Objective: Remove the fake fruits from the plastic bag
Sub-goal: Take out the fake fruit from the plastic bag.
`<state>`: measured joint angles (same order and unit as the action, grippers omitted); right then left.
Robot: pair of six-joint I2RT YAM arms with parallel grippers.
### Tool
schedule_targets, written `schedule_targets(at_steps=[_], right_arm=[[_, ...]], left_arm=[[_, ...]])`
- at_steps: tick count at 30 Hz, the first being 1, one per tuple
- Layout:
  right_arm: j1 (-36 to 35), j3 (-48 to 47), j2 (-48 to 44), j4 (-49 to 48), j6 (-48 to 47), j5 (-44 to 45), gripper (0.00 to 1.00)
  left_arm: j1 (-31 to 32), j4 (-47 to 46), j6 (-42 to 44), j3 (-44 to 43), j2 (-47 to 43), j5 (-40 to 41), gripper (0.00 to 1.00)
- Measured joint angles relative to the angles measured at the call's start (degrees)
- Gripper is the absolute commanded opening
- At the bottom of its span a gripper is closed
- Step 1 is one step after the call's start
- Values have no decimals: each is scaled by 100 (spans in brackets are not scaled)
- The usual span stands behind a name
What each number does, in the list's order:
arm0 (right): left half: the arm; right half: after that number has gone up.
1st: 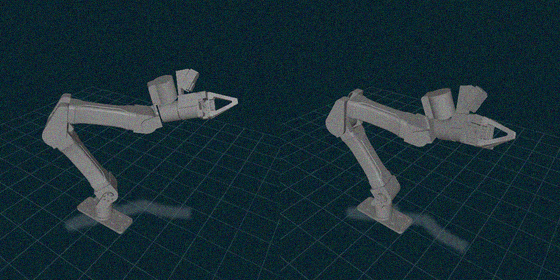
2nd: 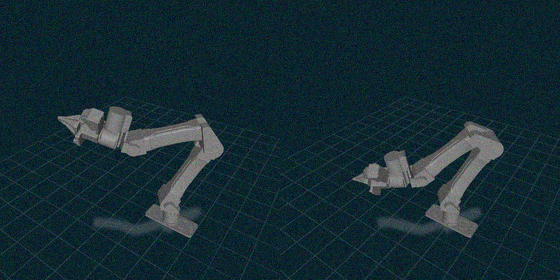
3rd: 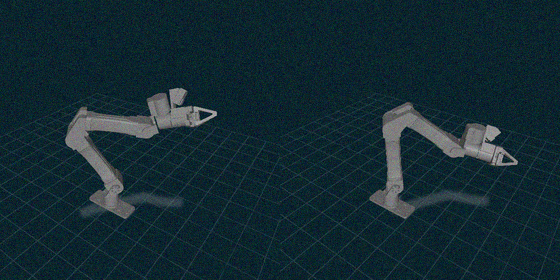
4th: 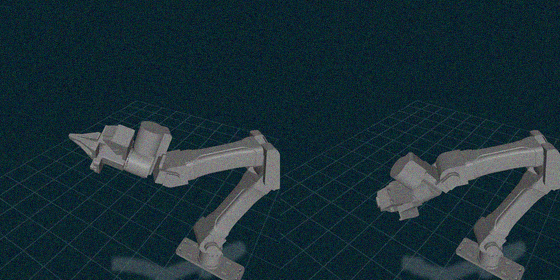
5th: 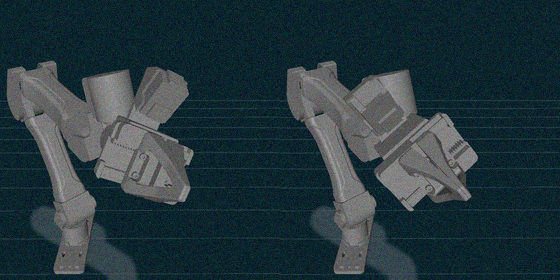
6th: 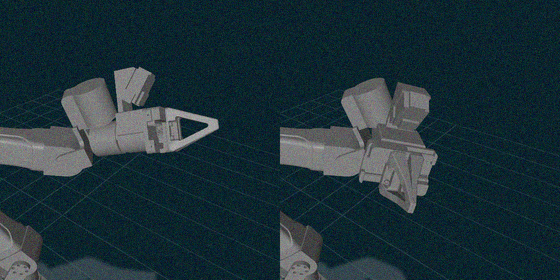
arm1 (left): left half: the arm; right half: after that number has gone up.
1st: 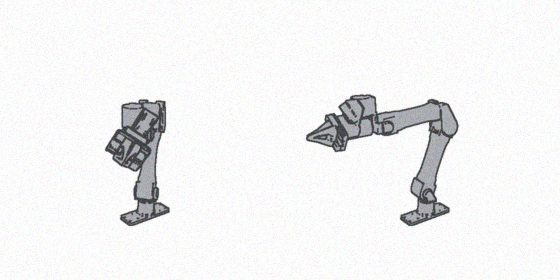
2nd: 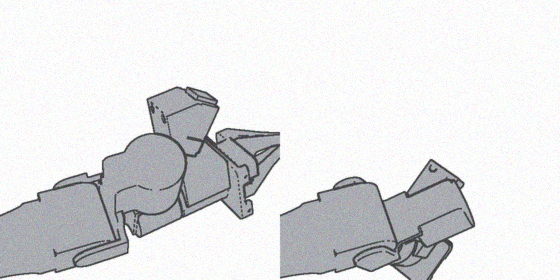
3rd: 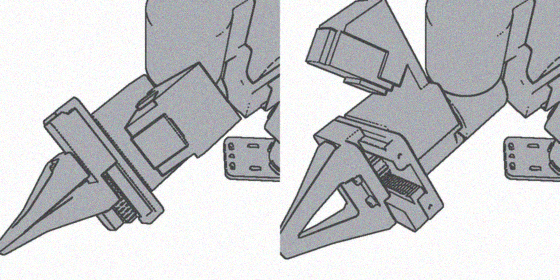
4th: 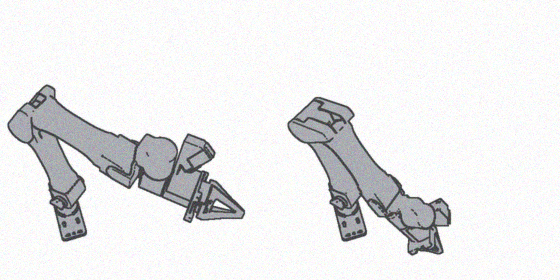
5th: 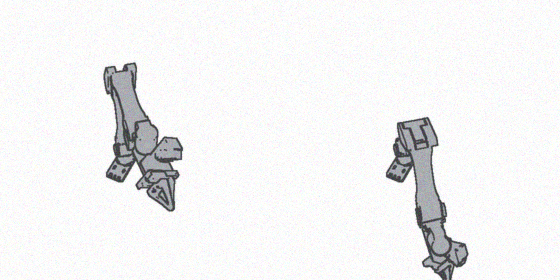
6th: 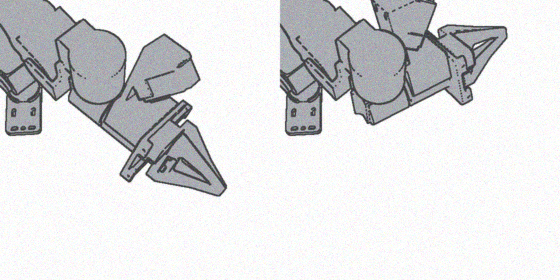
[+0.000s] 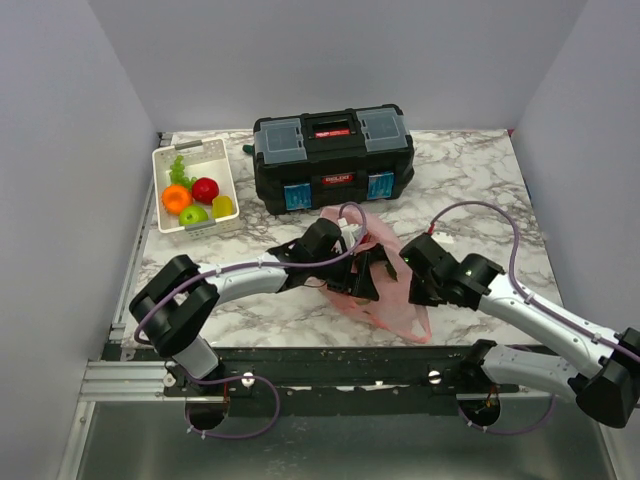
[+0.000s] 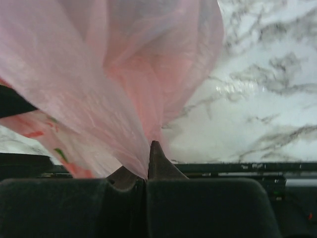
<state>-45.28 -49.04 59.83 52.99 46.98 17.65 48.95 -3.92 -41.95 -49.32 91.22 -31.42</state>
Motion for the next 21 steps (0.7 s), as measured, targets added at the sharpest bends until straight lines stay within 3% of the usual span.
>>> schedule_targets(at_steps=[5, 21], right_arm=[[0, 286, -138, 214, 557, -192, 1], [-2, 160, -413, 57, 389, -227, 1]], left_arm=[[76, 216, 433, -122, -37, 280, 72], [343, 1471, 2424, -1840, 332, 2225, 57]])
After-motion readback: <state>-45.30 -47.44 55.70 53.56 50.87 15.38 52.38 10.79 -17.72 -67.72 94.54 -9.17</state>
